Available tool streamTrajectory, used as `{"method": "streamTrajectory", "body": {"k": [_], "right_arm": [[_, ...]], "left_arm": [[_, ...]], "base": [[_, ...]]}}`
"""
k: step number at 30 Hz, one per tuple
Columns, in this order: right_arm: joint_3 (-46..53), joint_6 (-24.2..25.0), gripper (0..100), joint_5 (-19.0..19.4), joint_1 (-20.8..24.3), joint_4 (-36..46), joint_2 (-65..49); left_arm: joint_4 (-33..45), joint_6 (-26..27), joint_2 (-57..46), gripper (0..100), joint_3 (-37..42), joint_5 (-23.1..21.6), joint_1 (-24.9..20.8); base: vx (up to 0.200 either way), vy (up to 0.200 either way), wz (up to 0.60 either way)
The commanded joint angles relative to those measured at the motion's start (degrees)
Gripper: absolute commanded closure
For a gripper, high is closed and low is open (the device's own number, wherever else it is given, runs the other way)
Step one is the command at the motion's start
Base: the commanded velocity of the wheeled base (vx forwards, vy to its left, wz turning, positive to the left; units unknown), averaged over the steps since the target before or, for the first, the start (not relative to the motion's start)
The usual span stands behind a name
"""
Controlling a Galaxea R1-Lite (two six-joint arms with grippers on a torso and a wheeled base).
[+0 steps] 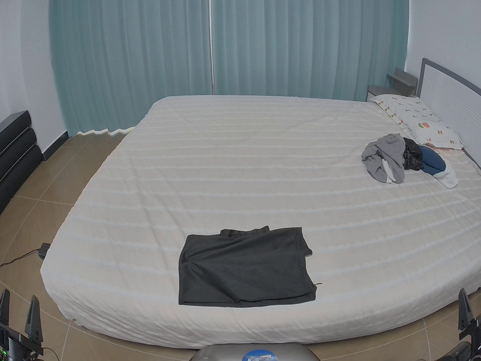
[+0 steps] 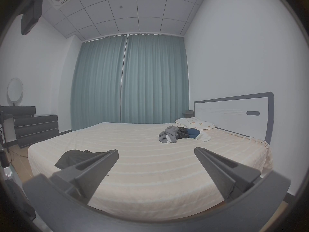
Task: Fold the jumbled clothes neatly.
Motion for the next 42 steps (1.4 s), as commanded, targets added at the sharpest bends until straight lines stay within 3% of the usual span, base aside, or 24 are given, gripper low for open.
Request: {"method": "streamTrajectory", "body": {"k": [1,9,15,21,26,32,42], "right_arm": [[1.0,1.3,0,0.3,0.0,0.0,-0.5],[1.0,2.6,0,0.6,0.0,0.1,-0.5],[1.0,2.4,0,4.3,0.0,0.0,-0.5],[1.0,1.9,0,7.3,0.0,-0.1,-0.5],[1.0,-4.2,0,10.3,-0.2,0.0,-0.5],[-0.2,-0.7,0,8.5,-0.3,7.8,-0.4],[0.9,0.2,0,8.8,-0.2,4.6,-0.5]], "left_arm": [[0.2,-0.2,-0.3,0,1.0,0.1,0.0],[1.3,0.2,-0.3,0,1.0,-4.7,0.0],[3.8,4.1,-0.3,0,0.9,-9.8,0.0],[3.8,5.5,-0.4,0,1.0,-10.3,0.0],[3.8,5.3,-0.4,0,1.0,-9.9,0.0],[3.8,5.0,-0.5,0,1.0,-9.8,0.0],[3.8,3.9,-0.5,0,0.9,-9.7,0.0]], "base": [[0.000,0.000,0.00],[0.000,0.000,0.00],[0.000,0.000,0.00],[0.000,0.000,0.00],[0.000,0.000,0.00],[0.000,0.000,0.00],[0.000,0.000,0.00]]}}
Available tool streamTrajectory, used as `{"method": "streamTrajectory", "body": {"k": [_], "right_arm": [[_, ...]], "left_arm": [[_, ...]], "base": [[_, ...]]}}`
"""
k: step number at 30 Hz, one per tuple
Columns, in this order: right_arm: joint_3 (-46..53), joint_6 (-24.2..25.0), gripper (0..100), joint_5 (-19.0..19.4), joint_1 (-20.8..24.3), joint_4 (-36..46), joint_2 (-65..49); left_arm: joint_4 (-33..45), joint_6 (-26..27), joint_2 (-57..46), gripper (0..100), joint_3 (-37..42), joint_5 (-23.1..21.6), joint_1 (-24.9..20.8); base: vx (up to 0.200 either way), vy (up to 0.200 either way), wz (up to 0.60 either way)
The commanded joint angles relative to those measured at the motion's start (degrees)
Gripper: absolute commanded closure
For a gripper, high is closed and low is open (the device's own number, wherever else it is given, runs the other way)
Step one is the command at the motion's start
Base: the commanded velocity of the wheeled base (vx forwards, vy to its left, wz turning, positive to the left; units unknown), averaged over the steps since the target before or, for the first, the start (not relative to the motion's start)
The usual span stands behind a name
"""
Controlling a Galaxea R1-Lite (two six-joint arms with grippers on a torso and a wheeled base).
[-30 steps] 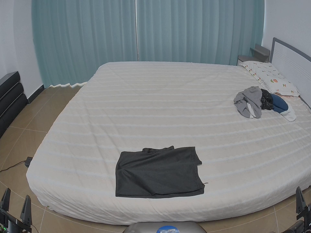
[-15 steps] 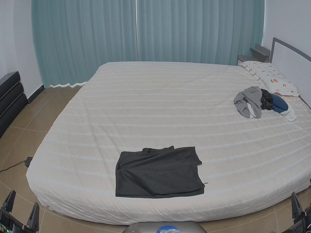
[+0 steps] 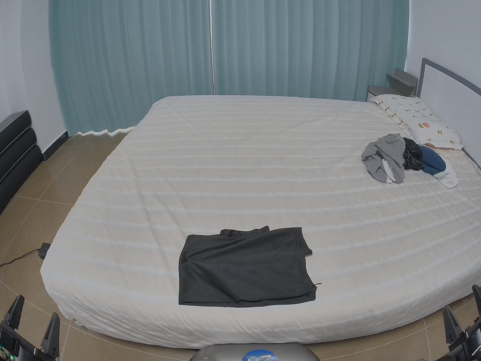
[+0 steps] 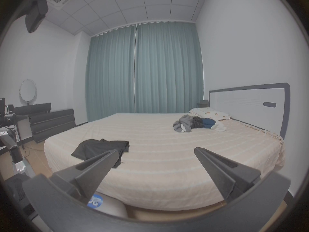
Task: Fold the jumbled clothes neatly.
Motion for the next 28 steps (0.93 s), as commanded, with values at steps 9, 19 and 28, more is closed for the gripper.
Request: {"method": "streamTrajectory", "body": {"k": [9,19,28], "right_arm": [[0.8,0.1,0,0.0,0.1,-0.1,-0.6],[0.8,-0.2,0,0.1,0.1,-0.1,-0.5],[0.8,-0.1,0,0.1,0.1,-0.1,-0.5]], "left_arm": [[0.0,0.7,-0.6,0,0.9,-0.1,0.0],[0.0,1.3,-0.7,0,0.9,-0.2,0.0],[0.0,1.8,-0.7,0,0.9,-0.5,0.0]], "base": [[0.000,0.000,0.00],[0.000,0.000,0.00],[0.000,0.000,0.00]]}}
